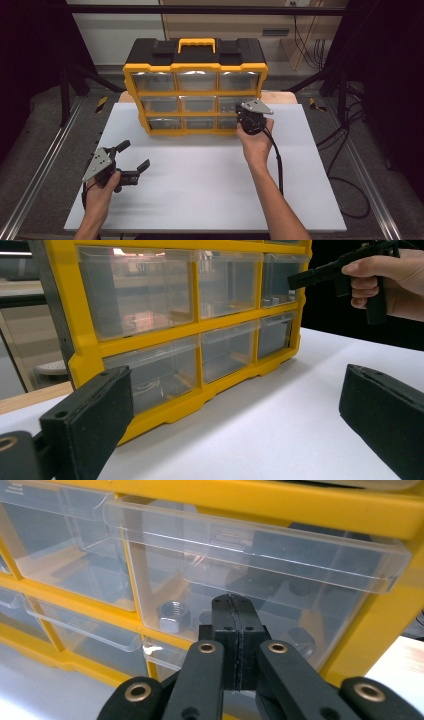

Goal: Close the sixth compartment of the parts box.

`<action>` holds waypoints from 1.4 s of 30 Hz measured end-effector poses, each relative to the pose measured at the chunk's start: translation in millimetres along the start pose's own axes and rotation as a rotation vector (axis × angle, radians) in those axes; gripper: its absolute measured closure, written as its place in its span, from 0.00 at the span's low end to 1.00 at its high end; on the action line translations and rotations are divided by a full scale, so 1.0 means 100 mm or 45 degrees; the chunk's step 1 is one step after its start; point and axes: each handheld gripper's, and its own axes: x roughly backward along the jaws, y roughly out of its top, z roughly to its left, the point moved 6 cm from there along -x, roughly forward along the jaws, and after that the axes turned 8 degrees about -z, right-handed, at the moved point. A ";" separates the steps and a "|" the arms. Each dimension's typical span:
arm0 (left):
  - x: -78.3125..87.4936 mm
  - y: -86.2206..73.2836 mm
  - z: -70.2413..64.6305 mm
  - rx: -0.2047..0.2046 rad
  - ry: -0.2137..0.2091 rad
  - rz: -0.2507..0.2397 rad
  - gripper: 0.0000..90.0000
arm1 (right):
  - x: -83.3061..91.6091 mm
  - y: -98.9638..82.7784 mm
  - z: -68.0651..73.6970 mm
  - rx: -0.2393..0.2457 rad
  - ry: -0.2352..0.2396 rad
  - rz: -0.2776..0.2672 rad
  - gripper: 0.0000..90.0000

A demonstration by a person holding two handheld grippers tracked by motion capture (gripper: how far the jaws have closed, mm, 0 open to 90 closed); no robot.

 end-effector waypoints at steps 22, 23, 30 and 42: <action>-0.01 -0.02 0.00 0.000 0.001 0.008 0.01 | -0.07 0.05 0.01 0.010 0.000 -0.002 1.00; -0.02 -0.02 0.00 0.000 0.001 0.010 0.01 | -0.07 0.05 0.01 0.009 -0.001 0.000 1.00; -0.01 -0.02 0.01 -0.001 0.007 0.011 0.01 | -0.07 0.04 0.01 0.013 0.005 0.004 1.00; -0.02 -0.03 -0.01 -0.007 0.009 0.022 0.01 | 0.07 0.08 0.06 0.031 0.043 -0.029 1.00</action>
